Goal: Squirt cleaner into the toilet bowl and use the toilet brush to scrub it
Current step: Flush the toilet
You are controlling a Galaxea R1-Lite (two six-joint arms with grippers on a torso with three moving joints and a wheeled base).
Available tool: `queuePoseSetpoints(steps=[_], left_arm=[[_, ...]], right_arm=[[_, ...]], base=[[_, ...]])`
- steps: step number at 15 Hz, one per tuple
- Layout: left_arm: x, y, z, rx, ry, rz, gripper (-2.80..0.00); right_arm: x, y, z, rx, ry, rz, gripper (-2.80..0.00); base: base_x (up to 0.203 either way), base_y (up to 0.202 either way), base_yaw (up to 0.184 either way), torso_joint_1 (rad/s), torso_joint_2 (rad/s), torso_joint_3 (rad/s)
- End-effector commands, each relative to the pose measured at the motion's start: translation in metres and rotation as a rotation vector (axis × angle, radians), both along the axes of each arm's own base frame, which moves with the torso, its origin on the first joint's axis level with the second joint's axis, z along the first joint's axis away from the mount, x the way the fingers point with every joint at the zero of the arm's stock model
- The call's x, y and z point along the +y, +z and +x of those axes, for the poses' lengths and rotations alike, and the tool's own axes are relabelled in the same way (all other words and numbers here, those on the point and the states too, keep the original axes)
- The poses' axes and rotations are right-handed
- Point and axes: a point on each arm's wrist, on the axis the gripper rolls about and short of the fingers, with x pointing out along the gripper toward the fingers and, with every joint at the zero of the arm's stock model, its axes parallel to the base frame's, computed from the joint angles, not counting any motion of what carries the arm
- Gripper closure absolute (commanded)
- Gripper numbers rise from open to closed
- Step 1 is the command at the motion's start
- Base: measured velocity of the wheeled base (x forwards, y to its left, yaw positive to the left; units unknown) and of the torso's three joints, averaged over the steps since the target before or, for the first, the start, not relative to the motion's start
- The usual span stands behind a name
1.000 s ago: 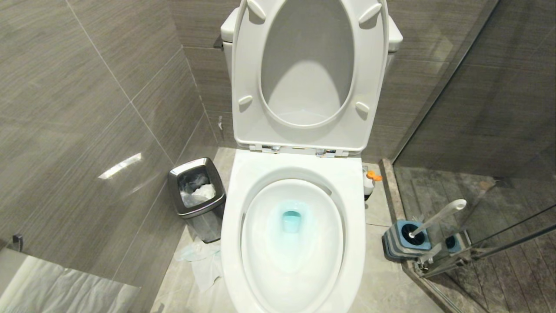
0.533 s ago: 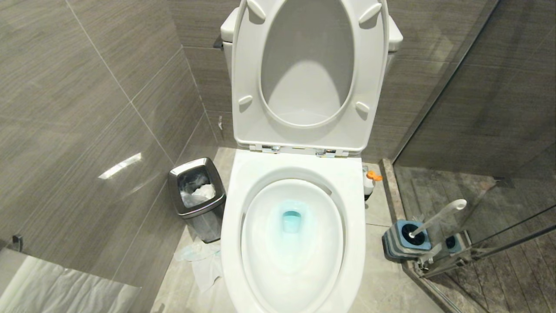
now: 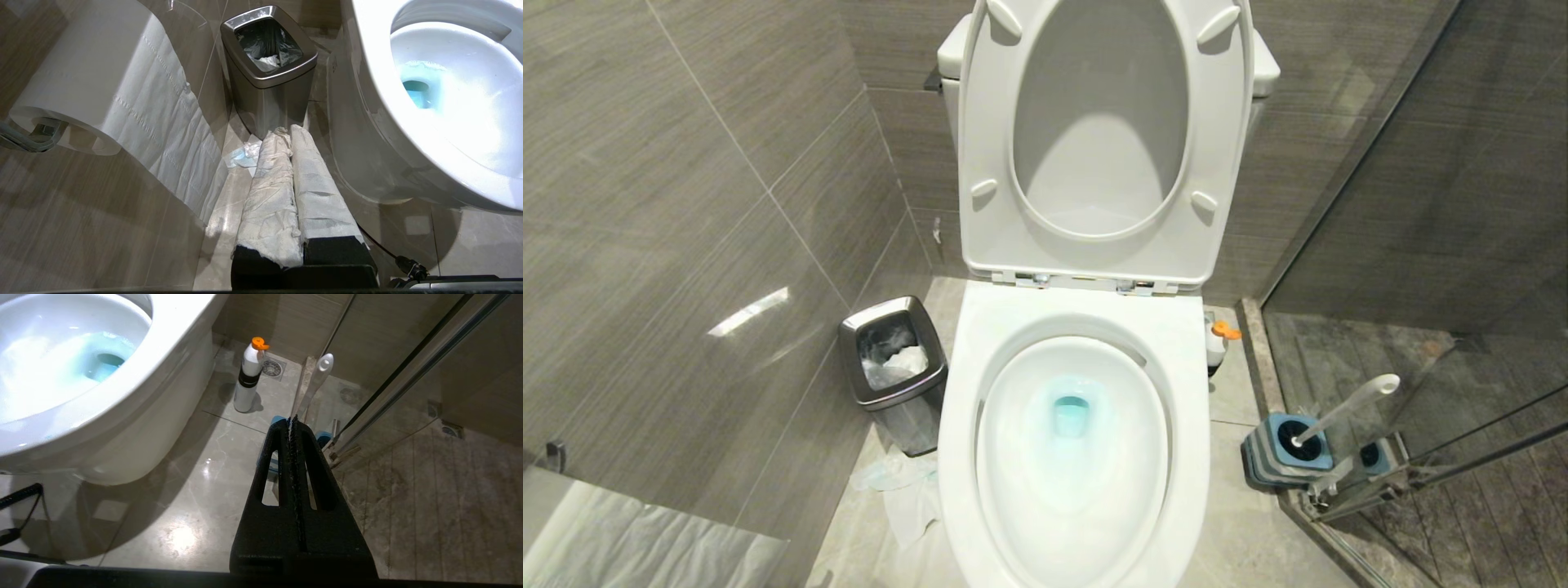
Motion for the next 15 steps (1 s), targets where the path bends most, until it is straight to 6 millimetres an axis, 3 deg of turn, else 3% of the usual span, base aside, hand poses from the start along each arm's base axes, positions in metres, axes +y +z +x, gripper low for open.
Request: queuePoseSetpoints(steps=[1, 4, 8, 15], left_arm=[[0.0000, 0.0000, 0.0000, 0.000, 0.000, 0.000, 0.00], [0.0000, 0.0000, 0.0000, 0.000, 0.000, 0.000, 0.00], [0.0000, 0.0000, 0.0000, 0.000, 0.000, 0.000, 0.00], [0.0000, 0.0000, 0.0000, 0.000, 0.000, 0.000, 0.00]], right_arm=[[0.0000, -0.0003, 0.0001, 0.004, 0.004, 0.040, 0.00], [-0.0002, -0.0049, -0.0014, 0.085, -0.006, 0.163, 0.00], [-0.0001, -0.0049, -0.0011, 0.079, -0.002, 0.109, 0.00], [-0.0007, -0.0049, -0.0011, 0.078, -0.026, 0.202, 0.00]], base=[[0.000, 0.000, 0.000, 0.000, 0.00, 0.000], [0.000, 0.000, 0.000, 0.000, 0.00, 0.000], [0.000, 0.000, 0.000, 0.000, 0.00, 0.000], [0.000, 0.000, 0.000, 0.000, 0.00, 0.000]])
